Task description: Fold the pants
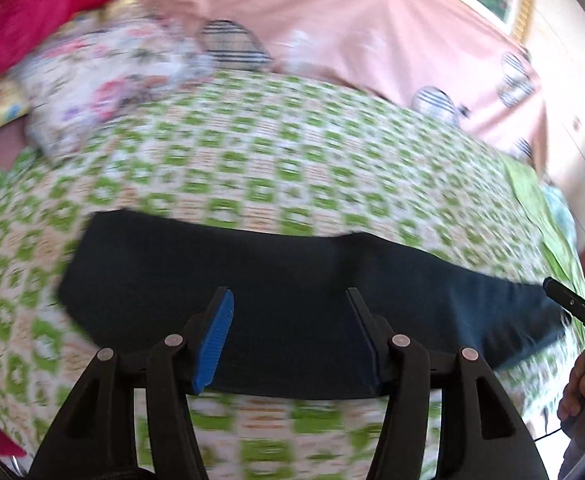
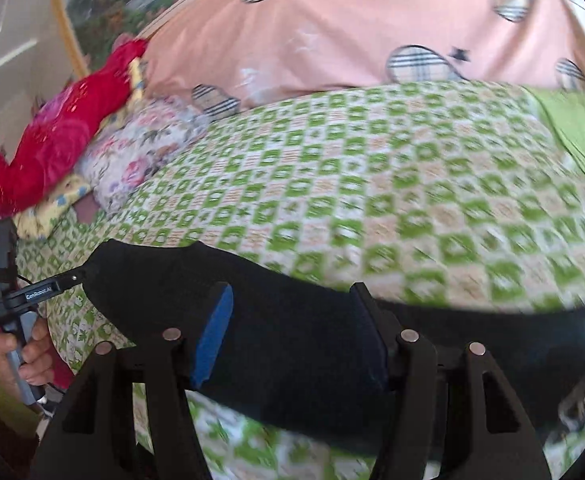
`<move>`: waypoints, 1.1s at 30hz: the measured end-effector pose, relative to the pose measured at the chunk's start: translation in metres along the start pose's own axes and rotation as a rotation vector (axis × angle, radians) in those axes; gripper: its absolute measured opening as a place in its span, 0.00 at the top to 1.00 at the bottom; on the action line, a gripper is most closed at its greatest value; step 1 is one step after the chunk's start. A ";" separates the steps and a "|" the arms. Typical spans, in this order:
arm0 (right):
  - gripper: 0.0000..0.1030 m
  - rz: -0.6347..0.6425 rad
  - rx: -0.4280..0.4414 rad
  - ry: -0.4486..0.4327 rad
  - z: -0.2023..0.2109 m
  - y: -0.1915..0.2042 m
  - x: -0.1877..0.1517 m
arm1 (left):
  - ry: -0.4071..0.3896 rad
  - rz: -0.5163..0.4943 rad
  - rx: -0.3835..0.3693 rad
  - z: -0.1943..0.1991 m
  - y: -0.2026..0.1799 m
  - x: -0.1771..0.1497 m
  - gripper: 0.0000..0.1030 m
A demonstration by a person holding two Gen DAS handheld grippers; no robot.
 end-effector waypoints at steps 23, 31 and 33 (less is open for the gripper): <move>0.41 -0.432 -0.053 -0.104 0.069 -0.141 -0.094 | 0.325 -0.744 -0.325 -0.091 -0.317 0.025 0.40; 0.59 -0.526 0.061 -0.121 0.059 -0.161 -0.092 | 0.411 -0.940 -0.322 -0.120 -0.395 0.021 0.40; 0.67 -0.540 0.076 -0.120 0.056 -0.163 -0.091 | 0.417 -0.972 -0.320 -0.123 -0.405 0.018 0.40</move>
Point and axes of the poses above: each gripper's, at about its wrist camera, not at the fingertips, and z roughly against the way its jaws point, y to its left, x to its top, the point moved 6 cm from there along -z, roughly the way its jaws point, and after that the axes turned 13 degrees about y, right-handed, at the moved point
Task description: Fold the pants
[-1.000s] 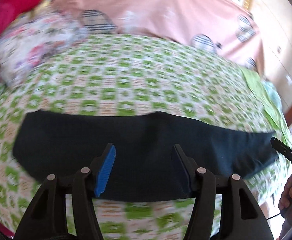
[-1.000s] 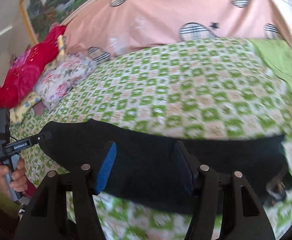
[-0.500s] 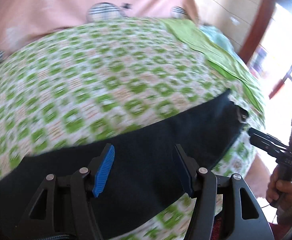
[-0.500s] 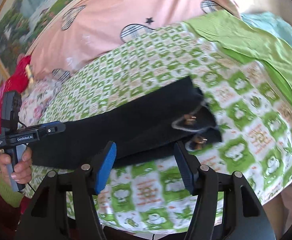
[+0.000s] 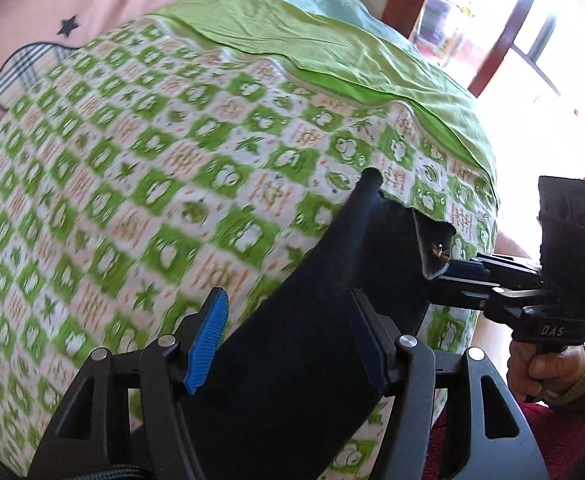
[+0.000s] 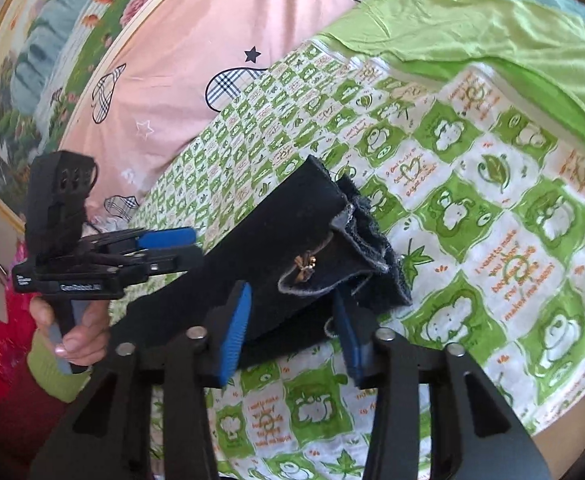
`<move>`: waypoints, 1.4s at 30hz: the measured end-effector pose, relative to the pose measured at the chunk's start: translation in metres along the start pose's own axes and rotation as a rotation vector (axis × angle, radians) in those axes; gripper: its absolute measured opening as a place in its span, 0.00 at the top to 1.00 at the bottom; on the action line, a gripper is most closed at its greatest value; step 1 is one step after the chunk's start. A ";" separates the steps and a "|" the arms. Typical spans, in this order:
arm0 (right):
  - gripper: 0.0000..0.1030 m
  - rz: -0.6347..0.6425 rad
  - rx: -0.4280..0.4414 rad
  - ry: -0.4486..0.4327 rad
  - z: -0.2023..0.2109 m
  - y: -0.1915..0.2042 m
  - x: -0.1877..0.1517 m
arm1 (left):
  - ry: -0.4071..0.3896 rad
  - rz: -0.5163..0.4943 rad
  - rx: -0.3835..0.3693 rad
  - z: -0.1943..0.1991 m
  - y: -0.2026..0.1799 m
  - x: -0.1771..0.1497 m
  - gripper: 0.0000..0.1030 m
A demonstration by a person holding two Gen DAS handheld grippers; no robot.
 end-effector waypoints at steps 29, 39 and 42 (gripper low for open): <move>0.45 -0.105 0.018 -0.013 0.016 -0.028 -0.019 | 0.167 -0.136 -0.079 -0.062 -0.038 0.046 0.44; 0.73 -0.050 -0.007 -0.006 0.001 -0.027 -0.015 | 0.124 -0.188 -0.183 -0.070 -0.062 0.058 0.88; 0.84 -0.043 0.008 0.001 0.001 -0.024 -0.013 | 0.089 -0.171 -0.190 -0.059 -0.058 0.055 0.90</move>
Point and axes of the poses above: each gripper's, at about its wrist camera, not at the fingertips, and z roughly against the way its jaws point, y to its left, x to its top, the point moved 6 cm from there along -z, roughly the way its jaws point, and after that the axes turned 13 degrees about y, right-handed, at the moved point
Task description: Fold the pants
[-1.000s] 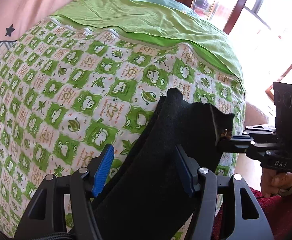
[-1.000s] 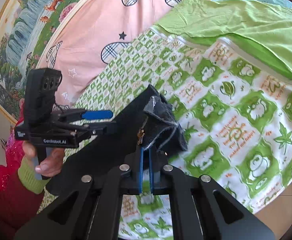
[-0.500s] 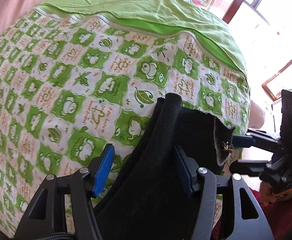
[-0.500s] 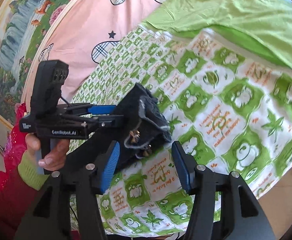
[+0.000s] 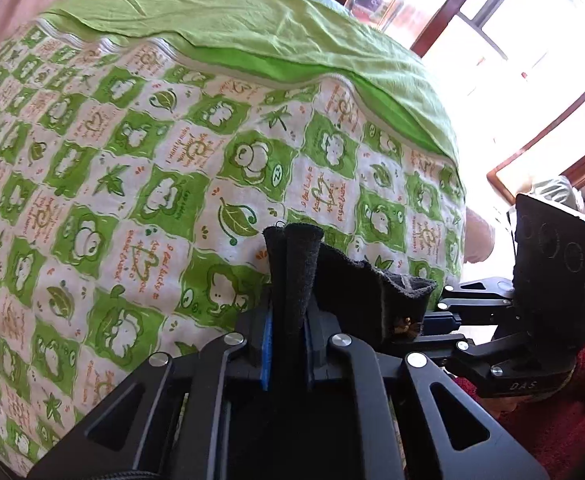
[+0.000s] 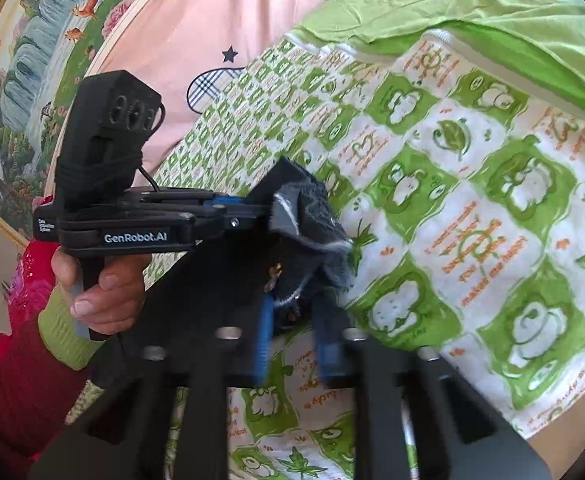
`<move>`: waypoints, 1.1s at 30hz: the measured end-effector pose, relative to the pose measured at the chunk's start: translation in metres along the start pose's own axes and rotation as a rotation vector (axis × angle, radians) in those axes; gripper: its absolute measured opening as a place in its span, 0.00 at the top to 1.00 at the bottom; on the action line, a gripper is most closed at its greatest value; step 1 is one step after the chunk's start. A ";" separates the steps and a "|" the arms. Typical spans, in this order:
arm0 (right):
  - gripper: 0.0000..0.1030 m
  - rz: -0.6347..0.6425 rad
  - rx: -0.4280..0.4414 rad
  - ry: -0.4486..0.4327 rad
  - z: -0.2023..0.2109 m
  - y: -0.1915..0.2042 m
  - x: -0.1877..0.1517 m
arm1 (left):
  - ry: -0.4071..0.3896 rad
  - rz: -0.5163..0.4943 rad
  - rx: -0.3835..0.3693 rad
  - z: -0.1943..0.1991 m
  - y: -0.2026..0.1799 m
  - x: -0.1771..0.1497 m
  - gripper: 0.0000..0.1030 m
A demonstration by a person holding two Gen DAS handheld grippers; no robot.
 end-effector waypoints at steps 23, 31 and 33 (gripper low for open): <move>0.86 0.419 0.262 0.071 -0.023 0.172 -0.013 | -0.375 0.209 0.053 0.147 0.025 -0.150 0.90; 0.86 0.483 0.255 0.177 -0.068 0.194 -0.029 | -0.416 0.351 0.037 0.137 0.056 -0.200 0.90; 0.86 0.508 0.228 0.202 -0.080 0.198 -0.034 | -0.418 0.390 0.030 0.131 0.066 -0.211 0.90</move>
Point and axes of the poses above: each gripper's, at about its wrist camera, not at the fingertips, and z roughly against the way its jaws point, y to its left, x to its top, the point moved 6 cm from there along -z, roughly the way its jaws point, and after that the axes turned 13 degrees about y, right-handed, at the moved point
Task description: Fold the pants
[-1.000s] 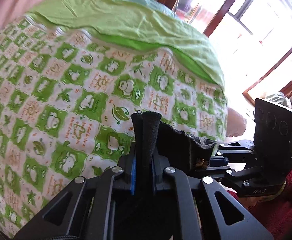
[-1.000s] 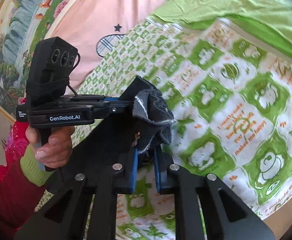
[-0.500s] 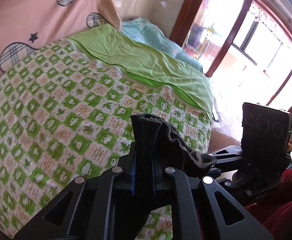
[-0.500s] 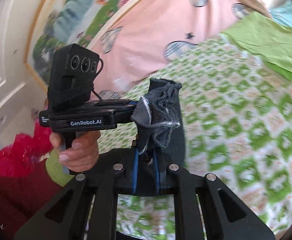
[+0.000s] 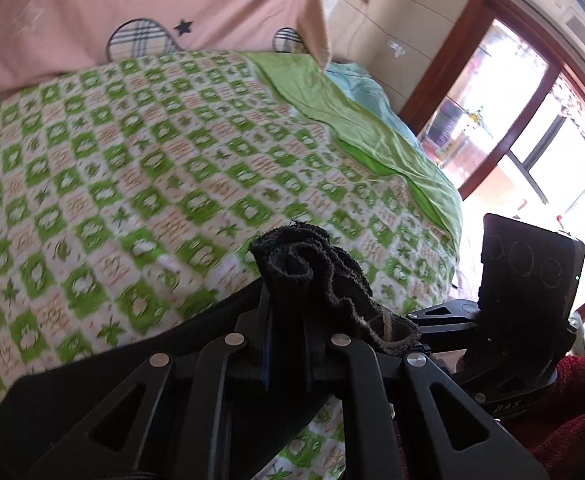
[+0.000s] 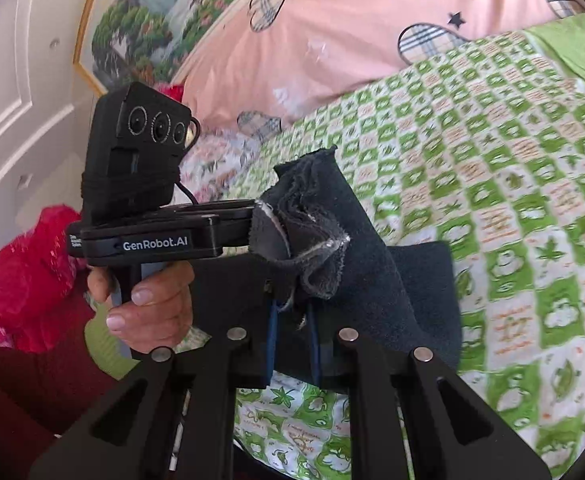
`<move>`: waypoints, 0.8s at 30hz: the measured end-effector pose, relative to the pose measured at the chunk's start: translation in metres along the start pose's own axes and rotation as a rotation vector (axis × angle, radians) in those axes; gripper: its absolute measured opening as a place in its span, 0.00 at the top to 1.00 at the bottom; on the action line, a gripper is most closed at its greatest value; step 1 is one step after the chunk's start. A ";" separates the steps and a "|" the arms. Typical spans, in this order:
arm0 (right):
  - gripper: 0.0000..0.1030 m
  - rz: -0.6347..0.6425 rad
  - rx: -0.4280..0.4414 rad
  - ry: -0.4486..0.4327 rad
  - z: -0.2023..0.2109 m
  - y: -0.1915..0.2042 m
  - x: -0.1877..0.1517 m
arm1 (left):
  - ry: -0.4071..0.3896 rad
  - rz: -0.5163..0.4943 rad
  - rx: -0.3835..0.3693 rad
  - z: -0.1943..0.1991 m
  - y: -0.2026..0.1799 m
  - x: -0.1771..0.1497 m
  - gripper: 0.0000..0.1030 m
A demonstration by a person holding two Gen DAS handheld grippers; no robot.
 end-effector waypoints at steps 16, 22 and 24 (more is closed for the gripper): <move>0.84 0.065 -0.067 0.200 -0.072 0.006 -0.014 | 0.025 0.224 0.037 -0.020 0.069 -0.062 0.90; 0.84 0.049 -0.060 0.220 -0.078 0.004 -0.017 | 0.027 0.294 0.036 -0.017 0.078 -0.079 0.92; 0.84 0.043 -0.055 0.226 -0.078 0.004 -0.018 | 0.027 0.319 0.036 -0.015 0.081 -0.085 0.91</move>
Point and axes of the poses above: each gripper's, at about its wrist camera, not at the fingertips, and z roughly against the way its jaws point, y to its left, x to its top, the point moved 6 cm from there along -z, roughly the way its jaws point, and after that the axes turned 13 degrees about y, right-handed, at the moved point
